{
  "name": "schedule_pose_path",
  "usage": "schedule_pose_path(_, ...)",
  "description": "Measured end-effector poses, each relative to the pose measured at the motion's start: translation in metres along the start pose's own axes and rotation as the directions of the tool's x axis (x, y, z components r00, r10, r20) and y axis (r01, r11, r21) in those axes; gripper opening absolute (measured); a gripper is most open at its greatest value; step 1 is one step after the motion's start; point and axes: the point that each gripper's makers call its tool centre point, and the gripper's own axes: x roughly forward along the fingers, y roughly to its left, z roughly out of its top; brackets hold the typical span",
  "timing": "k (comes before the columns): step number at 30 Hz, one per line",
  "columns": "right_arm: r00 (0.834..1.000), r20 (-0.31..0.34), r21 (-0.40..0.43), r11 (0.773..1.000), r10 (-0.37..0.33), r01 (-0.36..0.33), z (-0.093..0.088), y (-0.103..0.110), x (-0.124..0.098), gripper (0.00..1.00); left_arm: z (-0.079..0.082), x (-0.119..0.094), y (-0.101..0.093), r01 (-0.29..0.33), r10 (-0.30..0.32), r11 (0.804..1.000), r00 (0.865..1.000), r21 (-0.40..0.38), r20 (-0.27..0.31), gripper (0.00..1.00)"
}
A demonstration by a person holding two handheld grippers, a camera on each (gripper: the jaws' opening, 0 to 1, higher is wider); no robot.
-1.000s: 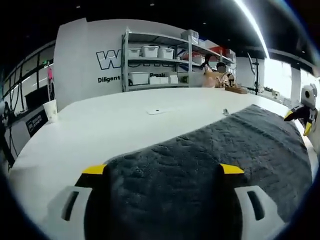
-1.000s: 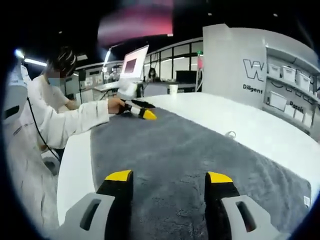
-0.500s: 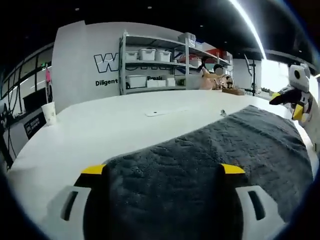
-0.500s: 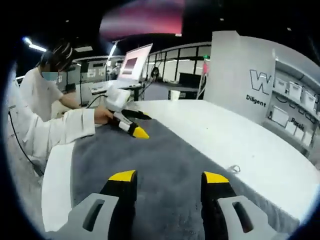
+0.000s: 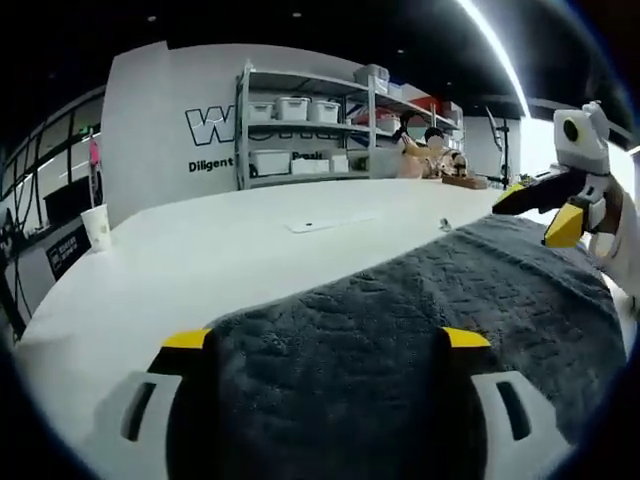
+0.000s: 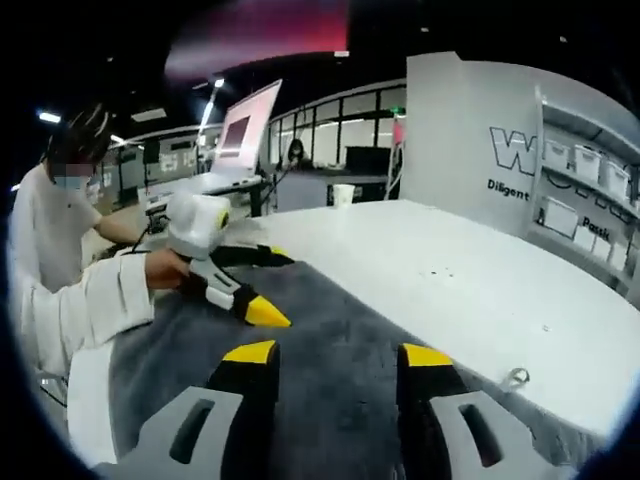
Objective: Open the folded towel by lifting each exposed corner and separating the folded layers until the towel lies flat within the target outline without major curled edges
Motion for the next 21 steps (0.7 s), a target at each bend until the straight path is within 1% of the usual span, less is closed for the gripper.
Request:
schedule_pose_path(1,0.999,-0.028,-0.018,1.000,-0.024,0.024,-0.005,-0.005,0.004,0.41,0.000,0.000,0.000,0.000,0.000,1.000,1.000,0.000,0.000,0.89)
schedule_pose_path(3,0.996,-0.060,-0.027,0.998,-0.059,0.057,-0.014,-0.013,0.016,0.41,0.000,0.000,0.000,-0.001,0.001,1.000,1.000,0.000,-0.001,0.89)
schedule_pose_path(4,0.997,-0.059,-0.007,0.999,-0.051,0.051,-0.016,-0.014,0.023,0.41,0.000,0.000,0.000,-0.001,0.001,1.000,1.000,0.000,-0.001,0.89)
schedule_pose_path(6,0.997,-0.068,0.053,0.998,-0.027,0.031,-0.023,-0.011,0.029,0.41,0.000,0.000,0.000,-0.001,0.001,1.000,1.000,0.000,-0.002,0.89)
schedule_pose_path(9,0.997,-0.071,0.046,0.998,-0.033,0.036,-0.027,-0.012,0.032,0.40,0.000,0.000,0.000,-0.002,0.002,1.000,1.000,0.000,-0.003,0.89)
schedule_pose_path(11,0.995,-0.087,0.042,0.998,-0.038,0.042,-0.034,-0.014,0.035,0.40,0.000,0.000,0.000,-0.002,0.002,1.000,1.000,0.000,-0.003,0.89)
schedule_pose_path(13,0.993,-0.107,0.021,0.999,-0.042,0.044,-0.039,-0.015,0.035,0.40,0.000,-0.001,-0.001,-0.003,0.003,1.000,1.000,-0.001,-0.003,0.90)
schedule_pose_path(14,0.989,-0.148,-0.017,0.999,-0.031,0.029,-0.049,-0.014,0.034,0.39,0.000,-0.001,-0.001,-0.003,0.003,1.000,1.000,-0.001,-0.004,0.90)
schedule_pose_path(15,0.995,-0.102,0.020,1.000,-0.001,0.003,-0.042,-0.011,0.033,0.38,0.000,-0.001,-0.001,-0.003,0.003,1.000,1.000,-0.001,-0.004,0.90)
schedule_pose_path(16,0.994,-0.110,0.043,0.999,0.010,-0.005,-0.045,-0.010,0.032,0.37,0.000,-0.001,-0.001,-0.002,0.002,1.000,1.000,-0.001,-0.004,0.90)
schedule_pose_path(19,0.995,-0.098,0.045,0.999,0.018,-0.014,-0.045,-0.017,0.029,0.37,0.000,-0.001,-0.001,-0.003,0.003,1.000,1.000,-0.002,-0.005,0.90)
schedule_pose_path(21,0.995,-0.095,0.048,0.999,0.021,-0.016,-0.045,-0.018,0.028,0.37,0.000,-0.001,-0.001,-0.002,0.002,1.000,1.000,-0.002,-0.005,0.90)
